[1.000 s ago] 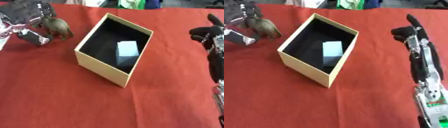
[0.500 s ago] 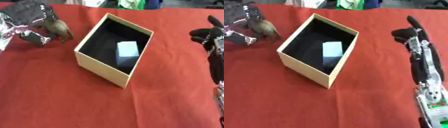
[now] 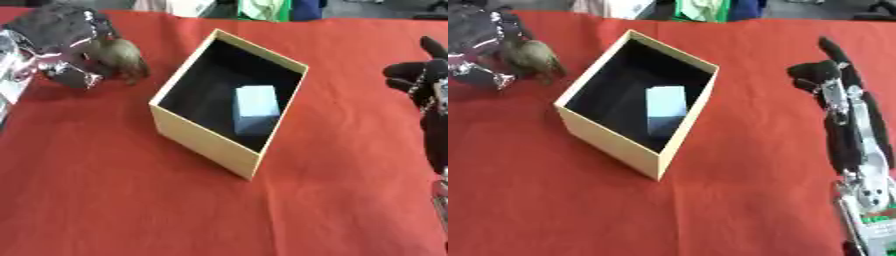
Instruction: Pick up objects on the table and place them in the box.
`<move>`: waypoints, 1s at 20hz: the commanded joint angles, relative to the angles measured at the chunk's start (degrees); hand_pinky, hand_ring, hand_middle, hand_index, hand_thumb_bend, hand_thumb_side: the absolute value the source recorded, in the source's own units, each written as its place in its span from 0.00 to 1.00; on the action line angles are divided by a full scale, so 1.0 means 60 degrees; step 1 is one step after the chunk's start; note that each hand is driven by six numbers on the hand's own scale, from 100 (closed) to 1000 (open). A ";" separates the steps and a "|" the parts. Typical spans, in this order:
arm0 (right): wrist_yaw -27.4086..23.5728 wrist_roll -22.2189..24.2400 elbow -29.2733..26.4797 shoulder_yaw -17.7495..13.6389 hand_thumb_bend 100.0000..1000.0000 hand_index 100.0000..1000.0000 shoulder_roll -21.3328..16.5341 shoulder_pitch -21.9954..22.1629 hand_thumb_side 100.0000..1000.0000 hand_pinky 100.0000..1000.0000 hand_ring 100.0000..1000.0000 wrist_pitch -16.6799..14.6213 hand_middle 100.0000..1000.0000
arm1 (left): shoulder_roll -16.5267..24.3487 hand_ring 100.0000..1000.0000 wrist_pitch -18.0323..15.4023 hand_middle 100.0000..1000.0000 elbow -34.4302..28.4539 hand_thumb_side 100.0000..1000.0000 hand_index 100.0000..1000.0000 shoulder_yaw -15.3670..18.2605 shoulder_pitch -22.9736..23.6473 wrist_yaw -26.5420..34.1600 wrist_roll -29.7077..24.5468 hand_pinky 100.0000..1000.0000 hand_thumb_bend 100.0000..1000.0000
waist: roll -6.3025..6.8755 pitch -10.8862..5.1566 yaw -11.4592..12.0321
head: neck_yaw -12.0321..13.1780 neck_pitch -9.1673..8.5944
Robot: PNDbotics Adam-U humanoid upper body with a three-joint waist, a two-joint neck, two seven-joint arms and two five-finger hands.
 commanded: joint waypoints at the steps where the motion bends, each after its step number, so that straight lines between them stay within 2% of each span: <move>1: -0.0054 0.0025 -0.0102 -0.0017 0.00 1.00 -0.0196 -0.0063 0.94 0.79 0.76 -0.0003 0.62 | 0.0061 0.66 0.0049 0.58 0.0075 0.07 0.62 0.0014 -0.0102 0.0149 0.0023 0.48 0.00 | 0.0018 -0.0189 -0.0022 | -0.0014 -0.0057; 8: -0.0062 0.0041 -0.0106 -0.0009 0.00 1.00 -0.0171 -0.0044 0.94 0.79 0.77 -0.0001 0.62 | 0.0050 0.54 0.0287 0.46 0.0028 0.03 0.48 -0.0036 -0.0072 0.0469 0.0001 0.39 0.00 | 0.0028 -0.0216 -0.0036 | -0.0034 -0.0049; 11: -0.0069 0.0059 -0.0112 0.0005 0.00 1.00 -0.0152 -0.0035 0.94 0.79 0.77 -0.0002 0.62 | 0.0040 0.50 0.0578 0.41 -0.0026 0.05 0.42 -0.0018 -0.0067 0.0442 0.0307 0.35 0.00 | 0.0034 -0.0224 -0.0043 | -0.0037 -0.0050; 13: -0.0075 0.0071 -0.0115 0.0011 0.00 1.00 -0.0140 -0.0026 0.94 0.79 0.77 -0.0002 0.62 | 0.0031 0.47 0.0798 0.37 -0.0035 0.00 0.37 -0.0031 -0.0056 0.0389 0.0536 0.32 0.00 | 0.0039 -0.0231 -0.0050 | -0.0039 -0.0052; 20: -0.0086 0.0099 -0.0120 -0.0004 0.00 1.00 -0.0107 0.0001 0.94 0.79 0.77 -0.0011 0.62 | 0.0025 0.36 0.1413 0.24 -0.0082 0.00 0.24 -0.0061 -0.0035 0.0381 0.1306 0.22 0.00 | 0.0059 -0.0290 -0.0048 | -0.0053 -0.0012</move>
